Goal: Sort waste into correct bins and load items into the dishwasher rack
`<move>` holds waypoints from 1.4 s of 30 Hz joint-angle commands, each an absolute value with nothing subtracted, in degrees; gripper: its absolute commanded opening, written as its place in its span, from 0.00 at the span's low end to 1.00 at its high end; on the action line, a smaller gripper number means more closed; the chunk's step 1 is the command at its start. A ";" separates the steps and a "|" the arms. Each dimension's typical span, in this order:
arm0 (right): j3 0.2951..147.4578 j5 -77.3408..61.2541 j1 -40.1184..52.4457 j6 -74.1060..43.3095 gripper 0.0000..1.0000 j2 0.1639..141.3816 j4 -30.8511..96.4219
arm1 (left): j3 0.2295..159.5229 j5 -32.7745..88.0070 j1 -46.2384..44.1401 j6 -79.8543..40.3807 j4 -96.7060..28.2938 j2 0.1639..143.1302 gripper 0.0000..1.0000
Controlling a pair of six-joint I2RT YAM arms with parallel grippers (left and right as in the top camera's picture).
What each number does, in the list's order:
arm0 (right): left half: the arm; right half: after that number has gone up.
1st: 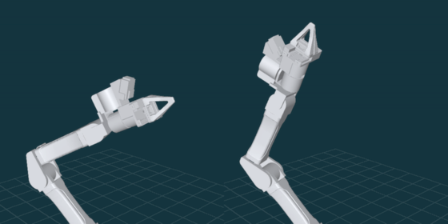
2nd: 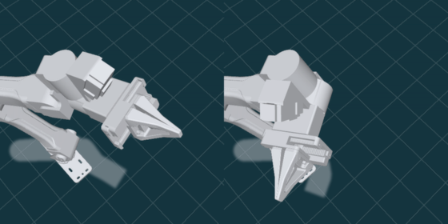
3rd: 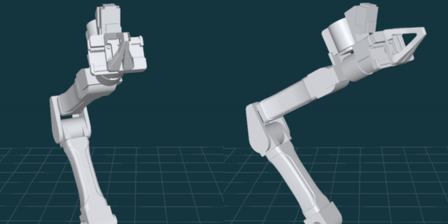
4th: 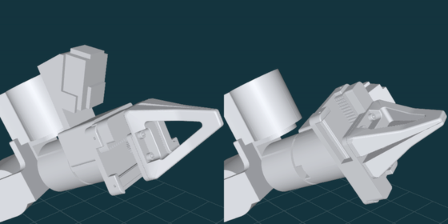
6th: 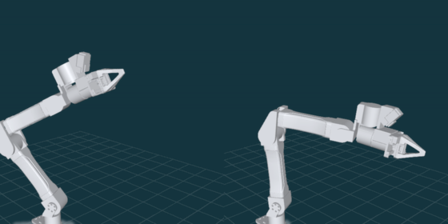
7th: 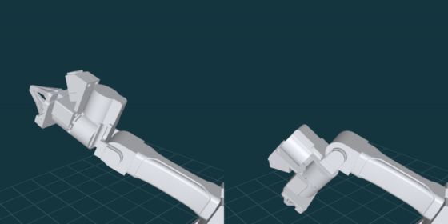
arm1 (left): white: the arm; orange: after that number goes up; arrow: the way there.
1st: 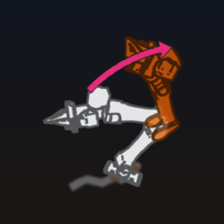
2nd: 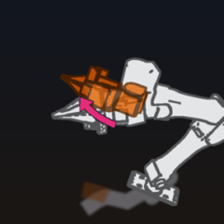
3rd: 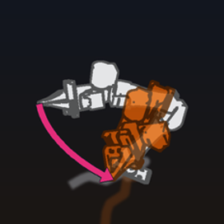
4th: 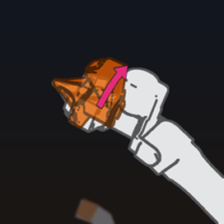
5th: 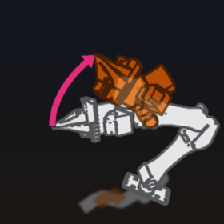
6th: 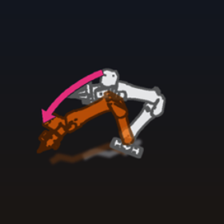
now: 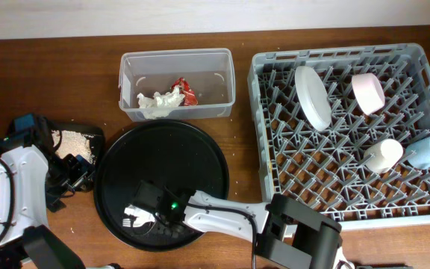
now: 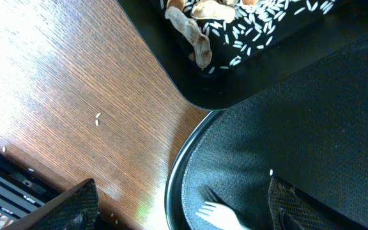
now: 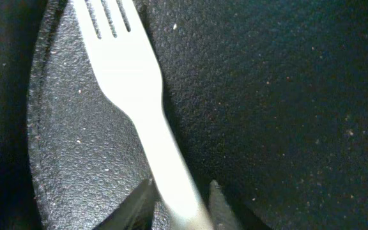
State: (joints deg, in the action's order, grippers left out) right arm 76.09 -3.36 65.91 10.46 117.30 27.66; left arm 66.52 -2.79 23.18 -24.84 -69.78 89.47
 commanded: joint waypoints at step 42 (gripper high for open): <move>71.42 -13.30 -0.91 -1.91 0.98 80.34 63.16 | 67.85 1.15 -13.17 -4.25 -60.77 89.49 0.99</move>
State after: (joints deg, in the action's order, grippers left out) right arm 70.30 -11.40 2.26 -7.73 81.06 62.98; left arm 66.48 3.70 -8.27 -9.21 -60.16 89.47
